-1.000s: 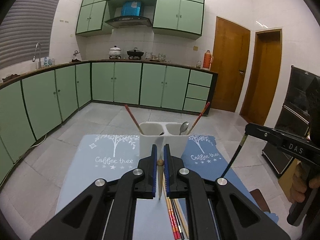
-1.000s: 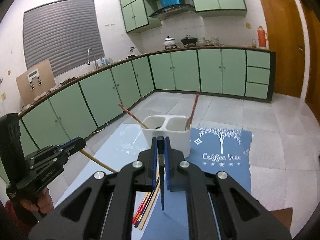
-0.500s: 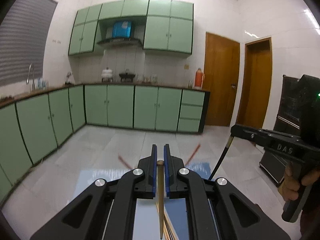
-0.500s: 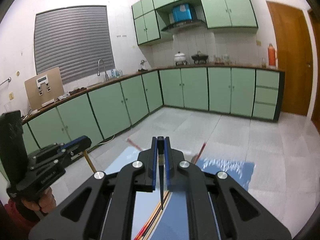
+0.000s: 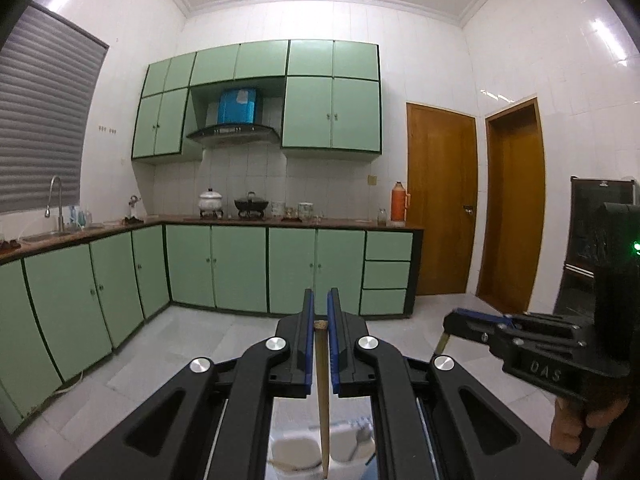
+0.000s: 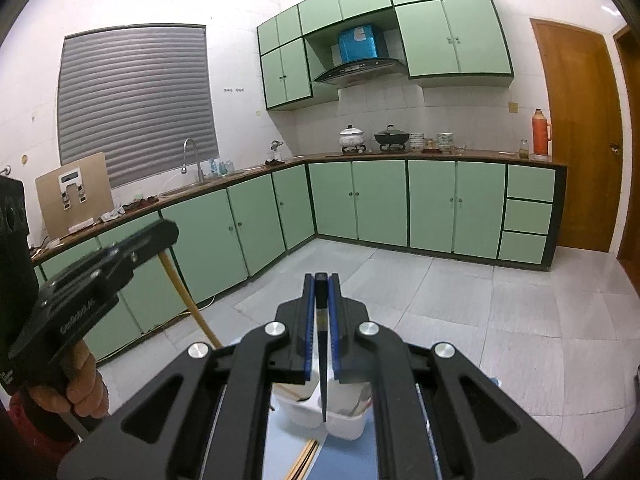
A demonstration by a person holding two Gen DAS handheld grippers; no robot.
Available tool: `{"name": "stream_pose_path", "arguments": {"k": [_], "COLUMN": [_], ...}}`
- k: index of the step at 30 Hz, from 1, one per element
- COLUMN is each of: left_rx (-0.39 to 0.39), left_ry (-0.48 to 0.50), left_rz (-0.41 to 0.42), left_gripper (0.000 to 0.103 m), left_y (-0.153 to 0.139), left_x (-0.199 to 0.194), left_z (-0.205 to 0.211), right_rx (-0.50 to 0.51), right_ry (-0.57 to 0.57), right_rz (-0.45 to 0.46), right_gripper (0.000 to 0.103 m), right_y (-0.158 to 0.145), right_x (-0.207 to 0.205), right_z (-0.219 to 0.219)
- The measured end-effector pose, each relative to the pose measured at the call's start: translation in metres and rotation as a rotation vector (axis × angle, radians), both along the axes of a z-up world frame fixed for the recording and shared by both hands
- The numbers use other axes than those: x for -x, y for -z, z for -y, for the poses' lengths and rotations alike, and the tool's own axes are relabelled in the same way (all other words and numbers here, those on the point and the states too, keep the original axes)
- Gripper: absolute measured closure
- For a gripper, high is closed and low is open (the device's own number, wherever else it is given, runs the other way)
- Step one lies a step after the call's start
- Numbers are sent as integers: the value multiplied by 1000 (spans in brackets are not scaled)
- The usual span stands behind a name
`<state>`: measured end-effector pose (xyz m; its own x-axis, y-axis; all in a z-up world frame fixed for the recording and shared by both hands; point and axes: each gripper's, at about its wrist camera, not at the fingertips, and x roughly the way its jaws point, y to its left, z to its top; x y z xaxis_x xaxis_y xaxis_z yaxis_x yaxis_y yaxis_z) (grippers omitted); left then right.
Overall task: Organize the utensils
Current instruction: 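Lower both chopsticks tips-first into the white holder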
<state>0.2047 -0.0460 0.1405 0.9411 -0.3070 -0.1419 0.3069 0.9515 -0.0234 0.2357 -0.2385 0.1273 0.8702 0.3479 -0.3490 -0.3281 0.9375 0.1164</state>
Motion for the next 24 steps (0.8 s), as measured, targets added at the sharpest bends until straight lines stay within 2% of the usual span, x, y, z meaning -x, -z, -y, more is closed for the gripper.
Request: {"name": "stream_pose_path", "arguments": {"k": [5, 10, 17, 21, 24], "left_rx": [-3, -15, -46, -58, -61], "left_ry": [-26, -41, -59, -68, -74], "left_rz": [-3, -76, -192, -230, -255], "left_gripper": [97, 97, 97, 96, 96], "left_y": [18, 57, 106, 121, 126], "left_x": [-34, -68, -96, -102, -105], "left_z": [7, 9, 4, 0, -2], "right_rx": [27, 29, 30, 41, 42], "right_ry": [20, 26, 12, 4, 12], "right_rz": [-11, -71, -142, -186, -194], "right_gripper": [97, 97, 97, 97, 92], "right_y": [15, 48, 86, 103, 108], "right_x": [-31, -58, -68, -70, -68], "right_z": [-2, -5, -9, -13, -14]}}
